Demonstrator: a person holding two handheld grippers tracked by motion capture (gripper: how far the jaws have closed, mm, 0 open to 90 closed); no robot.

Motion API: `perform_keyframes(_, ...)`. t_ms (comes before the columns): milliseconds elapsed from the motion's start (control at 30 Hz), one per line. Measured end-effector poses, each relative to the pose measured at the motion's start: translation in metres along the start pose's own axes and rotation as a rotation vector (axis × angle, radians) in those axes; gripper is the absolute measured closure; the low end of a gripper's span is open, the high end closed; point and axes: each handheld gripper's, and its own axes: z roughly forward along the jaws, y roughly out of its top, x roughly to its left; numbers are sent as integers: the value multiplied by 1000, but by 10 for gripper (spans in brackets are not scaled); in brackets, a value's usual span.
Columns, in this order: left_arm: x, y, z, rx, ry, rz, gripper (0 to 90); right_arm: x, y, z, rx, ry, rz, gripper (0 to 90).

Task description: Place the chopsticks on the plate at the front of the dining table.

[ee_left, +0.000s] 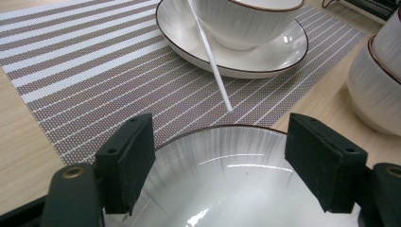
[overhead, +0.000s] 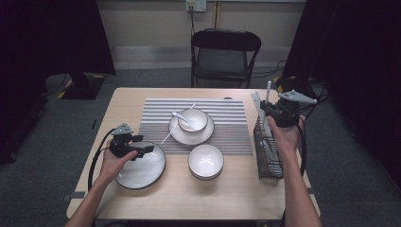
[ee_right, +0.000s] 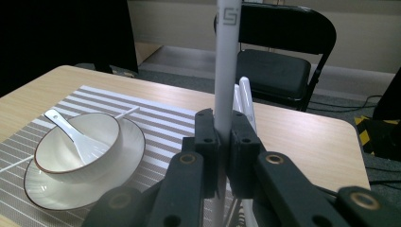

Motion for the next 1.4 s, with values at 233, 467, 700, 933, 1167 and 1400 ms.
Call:
perform_keyframes(233, 1, 0, -1, 3, 6, 6, 249, 3, 9, -3, -35, 17, -2, 849)
perform_keyframes(467, 1, 0, 1, 3, -1, 1, 249, 6, 13, -3, -46, 16, -14, 849)
perform_keyframes(700, -2, 0, 4, 6, -7, 4, 249, 6, 16, -7, -62, 12, -9, 849)
perform_keyframes(933, -5, 3, 5, 7, -15, 23, 242, 8, 29, -14, -75, 3, -17, 849)
perform_keyframes(1167, -6, 3, 4, 1, -22, 16, 243, 14, 41, -18, -86, 5, -45, 849)
perform_keyframes(1400, -5, 4, 3, 16, -21, 30, 246, 21, 53, -24, -127, 26, -39, 849)
